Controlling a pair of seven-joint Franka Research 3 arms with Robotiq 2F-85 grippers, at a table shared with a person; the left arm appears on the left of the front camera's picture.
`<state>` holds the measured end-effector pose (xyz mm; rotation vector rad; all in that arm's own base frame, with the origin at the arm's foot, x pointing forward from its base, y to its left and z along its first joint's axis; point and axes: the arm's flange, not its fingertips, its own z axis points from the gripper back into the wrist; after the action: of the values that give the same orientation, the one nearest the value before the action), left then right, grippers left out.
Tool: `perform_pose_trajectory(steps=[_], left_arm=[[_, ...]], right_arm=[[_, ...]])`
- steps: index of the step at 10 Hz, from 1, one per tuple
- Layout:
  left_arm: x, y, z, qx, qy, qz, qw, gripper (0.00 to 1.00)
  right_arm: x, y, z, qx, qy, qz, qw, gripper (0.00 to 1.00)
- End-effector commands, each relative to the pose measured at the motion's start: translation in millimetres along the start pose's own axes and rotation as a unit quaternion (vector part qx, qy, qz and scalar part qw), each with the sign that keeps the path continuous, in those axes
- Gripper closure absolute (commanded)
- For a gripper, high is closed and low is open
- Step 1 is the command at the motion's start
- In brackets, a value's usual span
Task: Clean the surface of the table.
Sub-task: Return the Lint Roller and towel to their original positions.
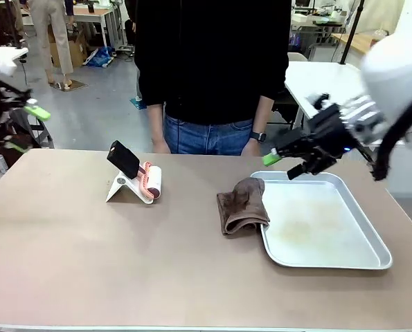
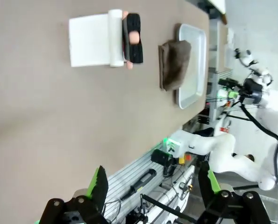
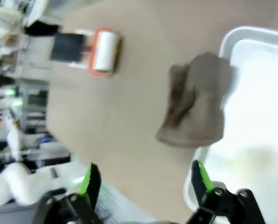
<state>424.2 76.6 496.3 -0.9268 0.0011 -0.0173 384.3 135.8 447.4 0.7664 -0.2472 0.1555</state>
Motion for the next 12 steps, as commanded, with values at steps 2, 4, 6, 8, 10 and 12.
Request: perform_pose_trajectory(steps=[2, 4, 6, 8, 10, 12], left_arm=[[-40.5, 43.3, 23.5, -0.070, -0.019, 0.003, 0.997, 0.00], [-53.9, 77.0, 46.5, -0.133, -0.029, 0.019, 0.991, 0.00], [-57.8, 101.9, 68.2, -0.168, -0.063, 0.041, 0.983, 0.00], [-50.6, 127.4, 87.7, -0.205, -0.046, 0.054, 0.976, 0.00], [-32.1, 137.4, 87.6, -0.236, -0.026, 0.059, 0.970, 0.00], [-57.6, 129.1, 80.4, -0.197, -0.046, 0.068, 0.977, 0.00]], right_arm=[[-40.8, -51.0, 57.4, 0.157, -0.005, -0.079, 0.984, 0.00], [-51.2, -87.5, 99.0, 0.279, 0.002, -0.126, 0.952, 0.00], [-52.2, -119.5, 127.0, 0.351, 0.028, -0.130, 0.927, 0.00], [-53.7, -144.4, 134.3, 0.404, 0.041, -0.109, 0.907, 0.00], [-52.6, -146.9, 118.8, 0.364, 0.036, -0.089, 0.927, 0.00], [-68.5, -141.6, 133.7, 0.396, 0.035, -0.128, 0.909, 0.00]])
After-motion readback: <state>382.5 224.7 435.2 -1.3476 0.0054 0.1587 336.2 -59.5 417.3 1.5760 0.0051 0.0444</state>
